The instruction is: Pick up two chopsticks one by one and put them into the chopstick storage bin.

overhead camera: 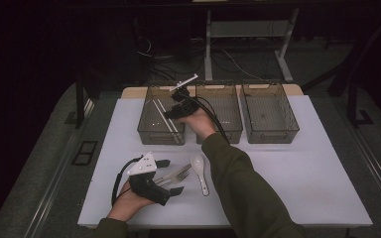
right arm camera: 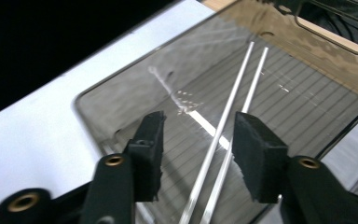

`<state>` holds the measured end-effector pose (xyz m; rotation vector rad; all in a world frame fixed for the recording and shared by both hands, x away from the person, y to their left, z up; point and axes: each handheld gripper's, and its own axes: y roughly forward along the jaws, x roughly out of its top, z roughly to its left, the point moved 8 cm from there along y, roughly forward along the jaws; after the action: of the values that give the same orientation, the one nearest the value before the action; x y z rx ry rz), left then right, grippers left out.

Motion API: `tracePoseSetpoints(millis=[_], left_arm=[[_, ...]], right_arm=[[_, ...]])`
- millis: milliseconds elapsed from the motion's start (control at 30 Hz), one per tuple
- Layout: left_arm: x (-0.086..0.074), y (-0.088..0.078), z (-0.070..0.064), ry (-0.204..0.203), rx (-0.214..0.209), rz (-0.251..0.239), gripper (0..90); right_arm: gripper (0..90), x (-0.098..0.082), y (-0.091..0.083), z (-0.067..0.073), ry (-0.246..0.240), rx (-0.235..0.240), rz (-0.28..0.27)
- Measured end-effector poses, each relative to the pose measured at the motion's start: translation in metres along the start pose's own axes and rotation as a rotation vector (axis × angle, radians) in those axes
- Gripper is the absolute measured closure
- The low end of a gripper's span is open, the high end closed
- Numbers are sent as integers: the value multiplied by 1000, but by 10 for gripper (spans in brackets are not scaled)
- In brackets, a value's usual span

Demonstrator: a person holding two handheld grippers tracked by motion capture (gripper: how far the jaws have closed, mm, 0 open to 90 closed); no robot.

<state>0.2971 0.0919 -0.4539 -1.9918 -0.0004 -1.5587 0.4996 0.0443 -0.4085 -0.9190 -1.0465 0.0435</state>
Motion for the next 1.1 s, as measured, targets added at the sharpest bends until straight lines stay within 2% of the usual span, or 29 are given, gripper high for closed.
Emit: tracePoseSetpoints(millis=[233, 300, 433, 567, 667, 833, 933, 1100], left_arm=[[-1, 1, 0, 4, 7, 8, 0], [-1, 1, 1, 13, 11, 12, 0], [-2, 1, 1, 2, 14, 11, 0], [-3, 1, 1, 8, 19, 21, 0], [-3, 1, 1, 3, 19, 16, 0], [-4, 1, 2, -8, 24, 18, 0], [-4, 1, 2, -5, 23, 21, 2], [-4, 2, 2, -8, 26, 25, 27]], right_arm=[[438, -20, -28, 1, -45, 31, -20], [418, -28, -36, 1, -57, 46, -22], [386, -46, -52, -2, -74, 60, -28], [361, -65, -69, -4, -78, 85, -44], [342, -78, -80, -6, -94, 77, -56], [307, -103, -104, -10, -91, 64, -99], [275, -119, -116, -13, -97, 38, -112], [248, -152, -138, -21, -68, 32, -148]])
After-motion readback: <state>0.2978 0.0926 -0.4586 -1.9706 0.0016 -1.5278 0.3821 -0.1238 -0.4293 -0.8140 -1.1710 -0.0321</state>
